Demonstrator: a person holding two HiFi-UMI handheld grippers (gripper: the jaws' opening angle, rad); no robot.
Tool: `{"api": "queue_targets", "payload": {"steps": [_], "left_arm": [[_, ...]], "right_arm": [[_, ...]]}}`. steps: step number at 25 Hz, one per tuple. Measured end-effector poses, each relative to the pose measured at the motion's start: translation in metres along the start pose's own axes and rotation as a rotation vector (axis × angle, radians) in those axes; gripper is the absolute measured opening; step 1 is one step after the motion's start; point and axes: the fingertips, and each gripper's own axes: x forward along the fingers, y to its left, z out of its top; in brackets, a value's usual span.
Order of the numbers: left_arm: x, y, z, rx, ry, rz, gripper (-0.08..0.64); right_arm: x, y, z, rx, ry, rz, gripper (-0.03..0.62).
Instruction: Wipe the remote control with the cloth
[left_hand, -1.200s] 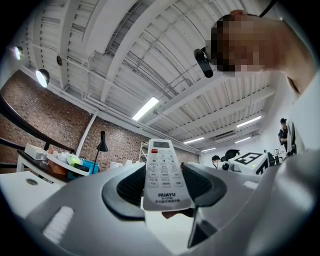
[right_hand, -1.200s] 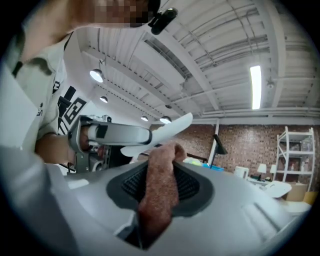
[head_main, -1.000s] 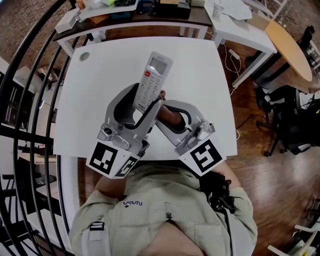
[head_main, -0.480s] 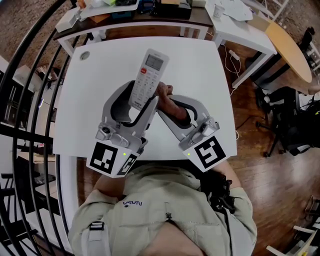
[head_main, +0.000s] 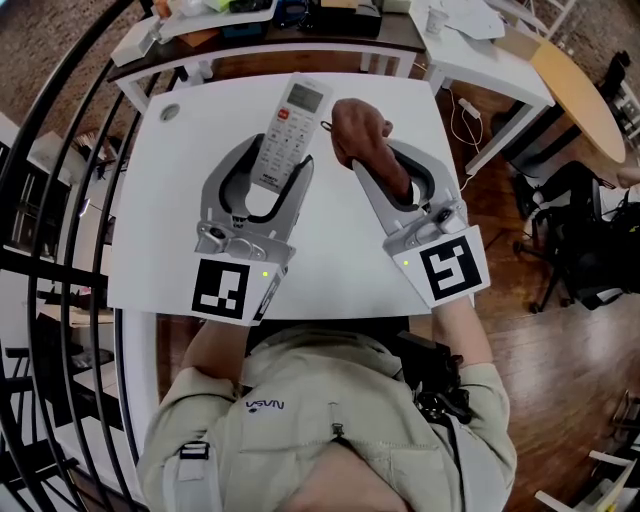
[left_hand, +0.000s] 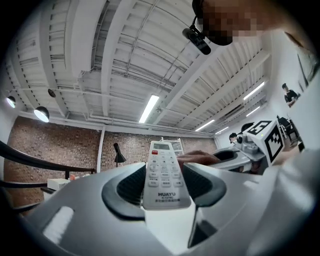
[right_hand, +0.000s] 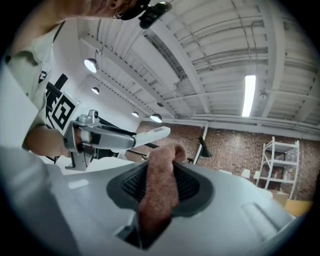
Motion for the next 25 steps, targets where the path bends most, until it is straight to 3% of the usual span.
{"api": "queue_targets", "payload": {"steps": [6, 18, 25], "left_arm": [[0.026, 0.022, -0.016, 0.090, 0.032, 0.037, 0.242], [0.079, 0.065, -0.061, 0.065, 0.181, 0.092, 0.242], [0.113, 0.085, -0.121, 0.055, 0.335, 0.102, 0.242]], "right_arm": [[0.010, -0.035, -0.008, -0.032, 0.023, -0.065, 0.114], [0.051, -0.099, -0.069, 0.034, 0.174, -0.150, 0.114], [0.073, -0.127, -0.132, 0.093, 0.319, -0.159, 0.114]]}}
